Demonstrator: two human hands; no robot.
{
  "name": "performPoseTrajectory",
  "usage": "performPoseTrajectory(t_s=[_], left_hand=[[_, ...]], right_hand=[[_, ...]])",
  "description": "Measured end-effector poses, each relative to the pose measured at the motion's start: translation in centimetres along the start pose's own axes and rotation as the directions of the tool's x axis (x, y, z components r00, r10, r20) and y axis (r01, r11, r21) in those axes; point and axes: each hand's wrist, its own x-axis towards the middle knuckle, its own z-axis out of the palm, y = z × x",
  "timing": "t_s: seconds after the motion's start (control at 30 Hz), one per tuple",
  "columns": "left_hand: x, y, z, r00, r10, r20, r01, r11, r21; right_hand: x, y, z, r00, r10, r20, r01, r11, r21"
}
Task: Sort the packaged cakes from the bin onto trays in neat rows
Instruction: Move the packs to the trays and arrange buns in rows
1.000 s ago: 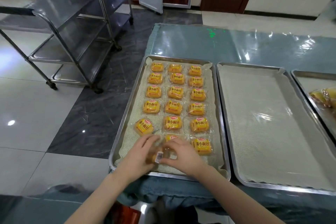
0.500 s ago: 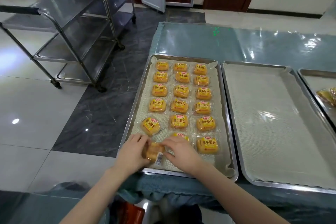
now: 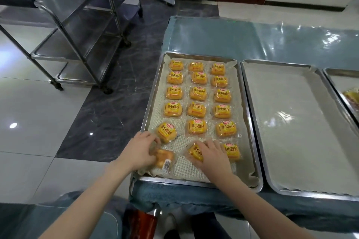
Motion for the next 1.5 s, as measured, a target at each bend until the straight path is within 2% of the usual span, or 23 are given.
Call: performPoseTrajectory(t_s=[0.07, 0.13, 0.23, 0.43, 0.5, 0.57, 0.63, 0.67, 0.83, 0.97, 1.1, 1.33, 1.5], left_hand=[[0.8, 0.3, 0.1, 0.996, 0.046, -0.071, -0.052, 0.995, -0.090], [1.3, 0.8, 0.4, 0.995, 0.104, -0.007, -0.104, 0.989, -0.106], [1.2, 1.3, 1.4, 0.974, 0.176, 0.140, -0.173, 0.984, -0.035], [0.8, 1.2, 1.7, 0.965, 0.211, 0.156, -0.214, 0.977, 0.000], [0.9, 1.2, 1.3, 0.977, 0.190, 0.099, -0.185, 0.981, -0.065], [1.2, 0.9, 0.9, 0.986, 0.155, -0.062, -0.161, 0.981, -0.109], [2.0, 0.6, 0.7, 0.968, 0.125, -0.220, -0.133, 0.991, -0.024], [2.5, 0.5, 0.6, 0.962, 0.107, -0.252, -0.102, 0.994, 0.034], [4.9, 0.3, 0.5, 0.976, 0.015, -0.218, 0.042, 0.966, 0.254], [5.3, 0.0, 1.1, 0.958, -0.014, -0.286, 0.087, 0.966, 0.245], [5.0, -0.3, 1.5, 0.905, -0.053, -0.422, 0.147, 0.970, 0.195], [6.9, 0.0, 2.0, 0.870, -0.013, -0.493, 0.119, 0.975, 0.185], [6.7, -0.5, 2.1, 0.867, 0.042, -0.497, 0.056, 0.982, 0.181]], right_hand=[[0.2, 0.5, -0.2, 0.998, -0.034, 0.055, 0.031, 0.998, 0.063], [0.6, 0.7, -0.5, 0.996, -0.073, 0.056, 0.066, 0.991, 0.119], [1.0, 1.0, -0.3, 0.992, -0.102, 0.073, 0.093, 0.989, 0.117], [1.7, 1.4, -0.3, 0.983, -0.118, 0.140, 0.101, 0.988, 0.120], [1.8, 1.1, -0.5, 0.988, -0.108, 0.108, 0.091, 0.984, 0.154], [2.0, 0.6, -0.8, 0.995, -0.093, 0.026, 0.086, 0.974, 0.208], [2.8, -0.4, -1.2, 0.995, -0.097, -0.021, 0.100, 0.968, 0.232], [3.4, -1.1, -1.4, 0.995, -0.097, -0.006, 0.096, 0.969, 0.229], [6.4, -4.4, -0.9, 0.996, -0.083, 0.038, 0.077, 0.989, 0.128], [7.9, -5.3, 0.6, 0.993, -0.115, 0.024, 0.113, 0.990, 0.079], [9.2, -5.2, 0.7, 0.982, -0.180, -0.060, 0.187, 0.971, 0.149], [11.4, -3.8, 0.6, 0.987, -0.162, -0.013, 0.160, 0.957, 0.242], [11.0, -3.1, 0.7, 0.972, -0.224, -0.075, 0.233, 0.963, 0.139]])
